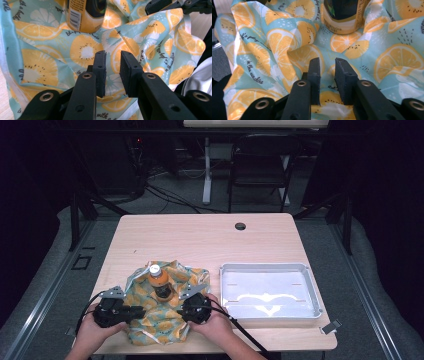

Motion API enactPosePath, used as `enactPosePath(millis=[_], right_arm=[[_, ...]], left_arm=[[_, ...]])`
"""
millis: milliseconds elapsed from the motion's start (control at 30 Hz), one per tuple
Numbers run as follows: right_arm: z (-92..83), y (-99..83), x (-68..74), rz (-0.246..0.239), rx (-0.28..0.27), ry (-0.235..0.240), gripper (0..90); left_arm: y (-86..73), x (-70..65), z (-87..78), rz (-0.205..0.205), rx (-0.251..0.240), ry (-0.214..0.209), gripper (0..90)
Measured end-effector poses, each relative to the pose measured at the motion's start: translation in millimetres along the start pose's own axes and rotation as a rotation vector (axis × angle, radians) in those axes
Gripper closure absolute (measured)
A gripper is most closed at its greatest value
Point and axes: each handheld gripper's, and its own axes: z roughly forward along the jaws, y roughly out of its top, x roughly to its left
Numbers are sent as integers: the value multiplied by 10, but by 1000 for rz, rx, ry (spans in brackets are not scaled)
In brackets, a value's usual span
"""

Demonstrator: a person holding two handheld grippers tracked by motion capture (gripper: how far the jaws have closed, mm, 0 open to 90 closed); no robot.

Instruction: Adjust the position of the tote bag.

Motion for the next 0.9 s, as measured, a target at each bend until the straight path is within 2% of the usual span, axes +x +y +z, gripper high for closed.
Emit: enactPosePath(millis=[267,467,633,767,900], right_arm=[[-47,22,-14,7,-27,15,655],[-89,49,-12,5,-74,14,546],[-171,99,-8,-5,-104,17,498],[-244,127,1,-8,-131,12,467],[-304,156,-10,-28,-129,-10,439]], left_arm=[[16,-13,-32,-10,-36,-8,704],[27,-23,-91,-23,-84,-9,652],[39,-23,-133,-24,-127,13,607],[40,-27,-149,-22,-138,28,607],[47,-34,-161,-19,-143,44,607]])
